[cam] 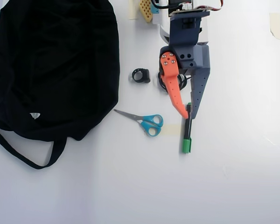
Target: Put the cable into the black bag
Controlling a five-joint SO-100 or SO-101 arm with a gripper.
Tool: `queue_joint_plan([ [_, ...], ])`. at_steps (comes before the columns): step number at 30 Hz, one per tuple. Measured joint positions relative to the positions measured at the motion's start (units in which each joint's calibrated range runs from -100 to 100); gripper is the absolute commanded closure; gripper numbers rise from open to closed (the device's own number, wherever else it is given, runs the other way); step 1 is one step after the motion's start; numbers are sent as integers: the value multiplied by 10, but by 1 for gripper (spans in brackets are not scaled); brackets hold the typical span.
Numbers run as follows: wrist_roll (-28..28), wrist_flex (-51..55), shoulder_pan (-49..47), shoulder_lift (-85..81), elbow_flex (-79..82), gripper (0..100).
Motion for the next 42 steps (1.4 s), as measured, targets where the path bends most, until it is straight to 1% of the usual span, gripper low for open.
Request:
queue_joint_plan([
  [22, 0, -2, 10, 3, -5, 98],
  [27, 0, -3, 46, 3, -5, 98],
  [42, 0, -3, 46, 3, -5, 98],
])
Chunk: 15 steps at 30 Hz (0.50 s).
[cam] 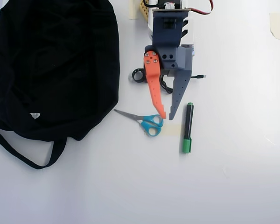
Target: Put the cable into the black bag
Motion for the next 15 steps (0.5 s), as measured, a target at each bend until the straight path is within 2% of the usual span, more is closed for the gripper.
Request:
queue_joint_plan([
  [15, 0, 0, 7, 0, 0, 98],
])
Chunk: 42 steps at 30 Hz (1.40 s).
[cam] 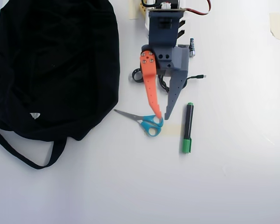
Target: Put the cable into the black bag
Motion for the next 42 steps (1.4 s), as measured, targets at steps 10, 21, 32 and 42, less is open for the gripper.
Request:
queue_joint_plan([
  [10, 3, -1, -1, -1, 28, 98],
  [21, 141, 3, -25, -2, 81, 98],
  [32, 149, 245, -112, -93, 81, 98],
  [42, 112, 441, -185, -129, 81, 98],
])
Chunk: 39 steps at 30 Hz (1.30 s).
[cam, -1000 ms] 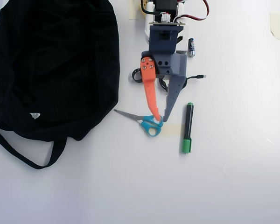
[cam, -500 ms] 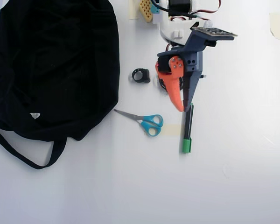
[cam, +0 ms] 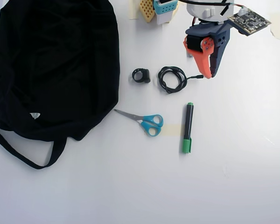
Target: Put the cable into the black bag
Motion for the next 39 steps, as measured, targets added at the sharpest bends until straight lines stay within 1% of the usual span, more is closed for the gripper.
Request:
queue_joint_plan([
  [3, -1, 38, -18, 0, 0, 98],
  [9, -1, 146, -59, 0, 0, 98],
  [15, -2, 219, -71, 0, 0, 98],
  [22, -35, 288, -69, -1, 0, 98],
  [29, -40, 305, -67, -1, 0, 98],
  [39, -41, 313, -27, -1, 0, 98],
])
